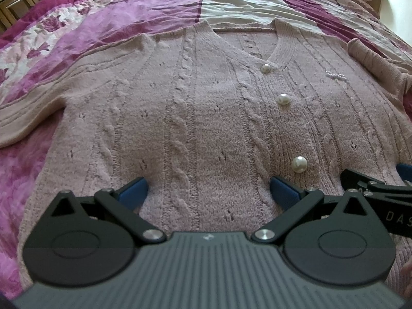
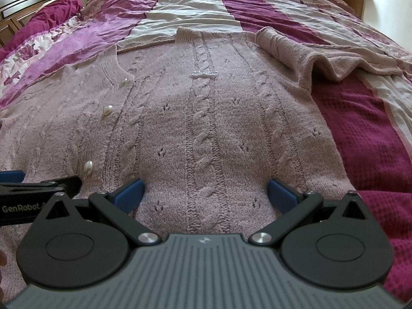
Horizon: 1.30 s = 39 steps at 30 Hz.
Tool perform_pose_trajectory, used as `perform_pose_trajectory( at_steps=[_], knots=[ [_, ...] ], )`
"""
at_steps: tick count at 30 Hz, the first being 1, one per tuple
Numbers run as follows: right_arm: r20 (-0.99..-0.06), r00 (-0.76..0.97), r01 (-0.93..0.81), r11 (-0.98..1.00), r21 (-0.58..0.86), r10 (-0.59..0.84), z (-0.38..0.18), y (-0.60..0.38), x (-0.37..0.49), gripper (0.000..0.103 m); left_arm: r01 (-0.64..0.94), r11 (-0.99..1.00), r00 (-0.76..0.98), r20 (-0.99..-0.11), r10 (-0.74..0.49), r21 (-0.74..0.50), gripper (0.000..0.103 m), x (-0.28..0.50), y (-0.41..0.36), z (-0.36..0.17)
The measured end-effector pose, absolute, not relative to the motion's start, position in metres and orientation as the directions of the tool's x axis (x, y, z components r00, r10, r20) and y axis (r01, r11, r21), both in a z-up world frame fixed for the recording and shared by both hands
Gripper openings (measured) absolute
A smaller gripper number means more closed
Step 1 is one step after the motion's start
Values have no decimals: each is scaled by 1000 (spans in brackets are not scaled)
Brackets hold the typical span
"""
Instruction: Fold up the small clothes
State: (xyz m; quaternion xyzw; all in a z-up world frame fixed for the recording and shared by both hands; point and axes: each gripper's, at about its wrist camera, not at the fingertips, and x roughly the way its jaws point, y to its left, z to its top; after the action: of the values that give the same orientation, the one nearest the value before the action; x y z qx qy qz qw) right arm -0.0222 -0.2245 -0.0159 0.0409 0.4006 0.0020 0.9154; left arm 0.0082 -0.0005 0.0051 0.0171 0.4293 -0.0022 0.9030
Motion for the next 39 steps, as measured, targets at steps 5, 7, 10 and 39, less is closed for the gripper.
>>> perform_pose_trajectory(
  at_steps=[5,7,10,39],
  knots=[
    [-754,656,15,998,65,39,-15,-223,-18,103,53,999,608,-793,-24,10,103,13,3,6],
    [-760,649,7,998,57,39,-15,-222,-17,103,69,998,598,-801,-32,11,103,16,3,6],
    [-769,637,-2,998,65,51,-13,-225,-15,103,79,997,581,-814,-30,20,103,19,2,7],
    [-678,674,-97,945,313,293,44,-273,-24,103,20,997,602,-796,-68,-70,103,21,10,53]
  ],
)
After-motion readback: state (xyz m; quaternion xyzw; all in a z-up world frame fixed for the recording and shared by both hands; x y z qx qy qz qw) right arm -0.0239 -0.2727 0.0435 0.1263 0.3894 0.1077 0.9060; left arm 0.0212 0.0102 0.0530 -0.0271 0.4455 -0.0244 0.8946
